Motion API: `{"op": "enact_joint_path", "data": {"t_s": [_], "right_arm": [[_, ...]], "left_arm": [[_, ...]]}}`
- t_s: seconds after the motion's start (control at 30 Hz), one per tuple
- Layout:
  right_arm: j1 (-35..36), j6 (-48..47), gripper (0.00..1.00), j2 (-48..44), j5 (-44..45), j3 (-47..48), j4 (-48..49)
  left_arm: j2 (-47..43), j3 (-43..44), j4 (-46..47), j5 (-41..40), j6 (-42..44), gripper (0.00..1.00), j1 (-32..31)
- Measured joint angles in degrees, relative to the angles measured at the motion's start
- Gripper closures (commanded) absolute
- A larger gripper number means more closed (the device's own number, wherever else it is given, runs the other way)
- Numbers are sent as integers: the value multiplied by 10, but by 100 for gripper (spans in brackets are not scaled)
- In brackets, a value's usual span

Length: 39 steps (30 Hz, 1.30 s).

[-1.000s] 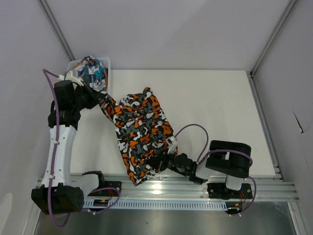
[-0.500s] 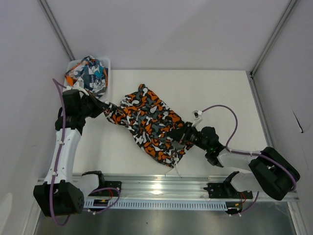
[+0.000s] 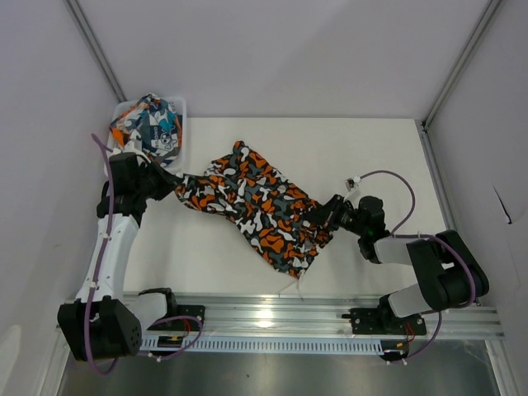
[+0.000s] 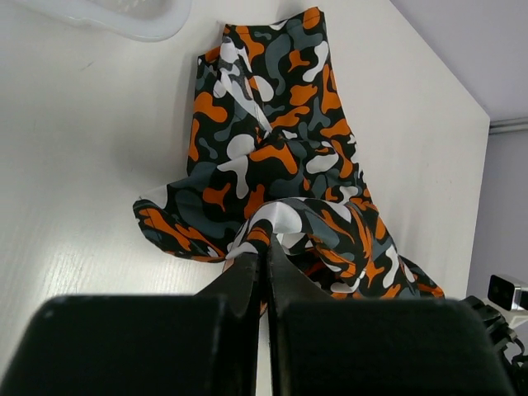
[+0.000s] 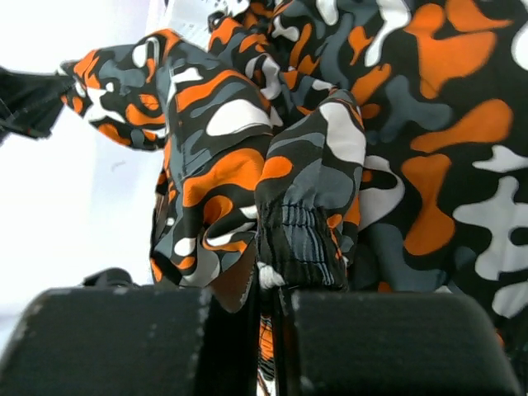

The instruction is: Fold and stack the shorts

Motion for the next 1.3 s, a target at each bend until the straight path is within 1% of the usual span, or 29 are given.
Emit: {"op": "enact_joint_path", "data": {"t_s": [0.03,0.07,0.1,0.13,0.17,0.2,0.23,0.37,0.5,0.67,0.7,0.73,0.77,0.83,0.87,0.93,0.97,1.07,1.23,1.3], "right_arm": [[-11,5,88,8,-11,0,7],[-19,9,82,15,-22,0,14],[-21,14,63,19,-30,0,20],[-21,17,56,21,-39,0,26],[-19,21,51,22,-49,-2,39],[-16,27,43,23,-57,-5,56],[-13,35,42,23,-65,-10,76],[5,55,41,31,-84,-36,146],[32,72,40,67,-86,-49,205],[59,76,40,120,-75,-62,242],[63,75,41,127,-68,-67,245],[66,74,45,132,-63,-72,247],[69,72,56,135,-56,-78,248],[76,68,72,141,-43,-84,251],[79,67,81,143,-38,-86,252],[88,69,85,150,-28,-90,256],[91,71,80,154,-24,-93,259],[99,83,58,169,-21,-100,261],[125,101,48,182,-8,-111,262],[139,104,49,181,0,-115,265]], "left_arm": [[1,-1,1,0,-1,100,0],[2,-1,2,0,-2,100,1],[4,-1,3,0,-2,100,1],[5,-1,4,0,-2,100,1],[6,-1,5,0,-3,100,1],[6,-1,6,0,-3,100,2],[6,-1,7,0,-3,100,2],[6,-1,10,0,-3,100,2],[6,-1,13,0,-3,100,2],[6,-4,14,0,-3,100,2],[6,-4,14,0,-3,100,2],[6,-5,14,0,-3,100,2],[6,-5,14,0,-3,100,2],[6,-5,14,0,-3,100,2],[6,-5,14,0,-3,100,2],[6,-6,14,0,-3,100,2],[6,-6,14,0,-3,100,2],[5,-6,14,0,-3,100,2],[5,-6,14,0,-3,100,2],[4,-6,14,0,-3,100,2]]}}
